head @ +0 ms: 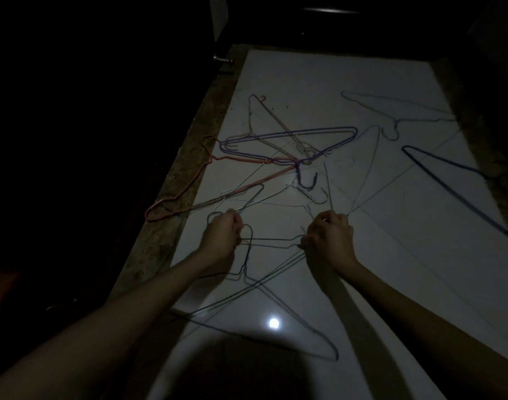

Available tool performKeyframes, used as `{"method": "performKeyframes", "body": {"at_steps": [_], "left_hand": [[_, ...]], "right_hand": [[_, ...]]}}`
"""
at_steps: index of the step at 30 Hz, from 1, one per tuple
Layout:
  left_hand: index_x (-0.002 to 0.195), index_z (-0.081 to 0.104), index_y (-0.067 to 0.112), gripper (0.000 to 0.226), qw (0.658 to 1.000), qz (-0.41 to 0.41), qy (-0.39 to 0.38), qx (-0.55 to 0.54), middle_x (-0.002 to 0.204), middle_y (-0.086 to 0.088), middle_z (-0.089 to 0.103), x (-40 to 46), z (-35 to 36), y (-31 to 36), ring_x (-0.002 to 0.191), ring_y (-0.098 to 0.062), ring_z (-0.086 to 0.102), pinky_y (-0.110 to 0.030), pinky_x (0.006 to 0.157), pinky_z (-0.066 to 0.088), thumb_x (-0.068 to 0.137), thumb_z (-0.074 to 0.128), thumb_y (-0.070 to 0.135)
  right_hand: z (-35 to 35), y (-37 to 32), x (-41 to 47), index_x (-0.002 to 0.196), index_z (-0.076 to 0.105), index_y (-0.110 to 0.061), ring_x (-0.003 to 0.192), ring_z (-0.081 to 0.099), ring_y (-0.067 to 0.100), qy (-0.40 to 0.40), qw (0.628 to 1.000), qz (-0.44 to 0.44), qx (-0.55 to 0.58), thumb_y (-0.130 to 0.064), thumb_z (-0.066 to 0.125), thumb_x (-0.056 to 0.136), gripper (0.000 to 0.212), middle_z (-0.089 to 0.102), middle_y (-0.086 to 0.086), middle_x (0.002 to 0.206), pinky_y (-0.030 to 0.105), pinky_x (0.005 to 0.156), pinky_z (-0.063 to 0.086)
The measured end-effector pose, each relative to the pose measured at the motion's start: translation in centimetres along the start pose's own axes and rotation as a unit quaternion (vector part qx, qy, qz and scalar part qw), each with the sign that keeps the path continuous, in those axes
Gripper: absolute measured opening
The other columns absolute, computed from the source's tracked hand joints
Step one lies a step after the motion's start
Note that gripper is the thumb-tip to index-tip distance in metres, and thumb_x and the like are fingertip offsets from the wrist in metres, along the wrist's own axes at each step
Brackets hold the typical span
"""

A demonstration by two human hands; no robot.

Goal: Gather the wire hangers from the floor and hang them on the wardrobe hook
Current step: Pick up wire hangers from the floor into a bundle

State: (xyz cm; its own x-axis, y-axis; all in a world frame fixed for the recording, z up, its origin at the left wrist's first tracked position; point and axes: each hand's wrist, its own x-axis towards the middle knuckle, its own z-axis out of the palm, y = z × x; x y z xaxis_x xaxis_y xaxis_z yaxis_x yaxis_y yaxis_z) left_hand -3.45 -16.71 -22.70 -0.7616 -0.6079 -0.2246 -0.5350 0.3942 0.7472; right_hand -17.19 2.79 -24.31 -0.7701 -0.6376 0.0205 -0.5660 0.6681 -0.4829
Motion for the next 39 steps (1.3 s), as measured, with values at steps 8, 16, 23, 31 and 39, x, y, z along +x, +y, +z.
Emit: {"method": "performKeyframes", "body": {"at_steps": [8,16,23,31,39], "left_hand": [[0.063,0.042,0.01,0.035,0.988,0.011,-0.019,-0.151,0.061,-0.007,0.046,6.8,0.0,10.6,0.055,-0.016,0.044,-0.02,0.048,0.04,0.089,0.039,-0.013],[0.063,0.04,0.014,0.035,0.988,0.074,-0.038,-0.133,0.064,-0.002,0.047,10.1,1.7,17.6,0.059,-0.01,0.046,-0.02,0.054,0.039,0.092,0.041,-0.006],[0.066,0.045,0.013,0.032,0.984,0.081,-0.041,-0.155,0.065,-0.005,0.05,12.3,2.6,18.9,0.06,-0.013,0.049,-0.023,0.058,0.043,0.094,0.043,-0.003],[0.084,0.055,0.004,0.01,0.981,0.104,-0.061,-0.152,0.072,-0.007,0.057,12.2,2.6,19.5,0.066,-0.014,0.056,-0.014,0.055,0.048,0.093,0.05,0.005],[0.11,0.061,0.007,0.023,0.978,0.039,-0.19,0.083,0.102,-0.013,0.058,11.9,3.6,15.3,0.083,-0.018,0.054,-0.021,0.062,0.046,0.096,0.044,0.005]], "right_hand": [[-9.0,2.5,4.4,0.091,0.07,-0.011,0.117,0.038,0.029,0.042,0.997,0.053,-0.03,-0.026,0.066,0.084,0.016,0.053,0.007,0.119,0.033,0.088,0.026],[-13.8,2.3,8.6,0.122,0.056,-0.014,0.119,0.047,0.022,-0.053,0.998,0.037,0.009,-0.026,0.07,0.082,0.045,0.053,0.007,0.129,0.027,0.09,0.036],[-11.4,0.1,11.8,0.12,0.058,-0.009,0.104,0.059,0.017,-0.125,0.985,0.046,0.111,-0.024,0.066,0.085,0.038,0.064,0.009,0.115,0.026,0.089,0.044],[-10.7,1.5,13.1,0.086,0.057,-0.007,0.07,0.059,0.015,-0.173,0.97,0.021,0.17,-0.013,0.054,0.093,0.009,0.062,0.007,0.078,0.028,0.074,0.049],[-10.2,4.6,13.0,0.083,0.058,-0.006,0.07,0.057,0.02,-0.145,0.971,0.034,0.188,-0.009,0.055,0.091,0.009,0.061,0.008,0.073,0.032,0.074,0.047]]}}
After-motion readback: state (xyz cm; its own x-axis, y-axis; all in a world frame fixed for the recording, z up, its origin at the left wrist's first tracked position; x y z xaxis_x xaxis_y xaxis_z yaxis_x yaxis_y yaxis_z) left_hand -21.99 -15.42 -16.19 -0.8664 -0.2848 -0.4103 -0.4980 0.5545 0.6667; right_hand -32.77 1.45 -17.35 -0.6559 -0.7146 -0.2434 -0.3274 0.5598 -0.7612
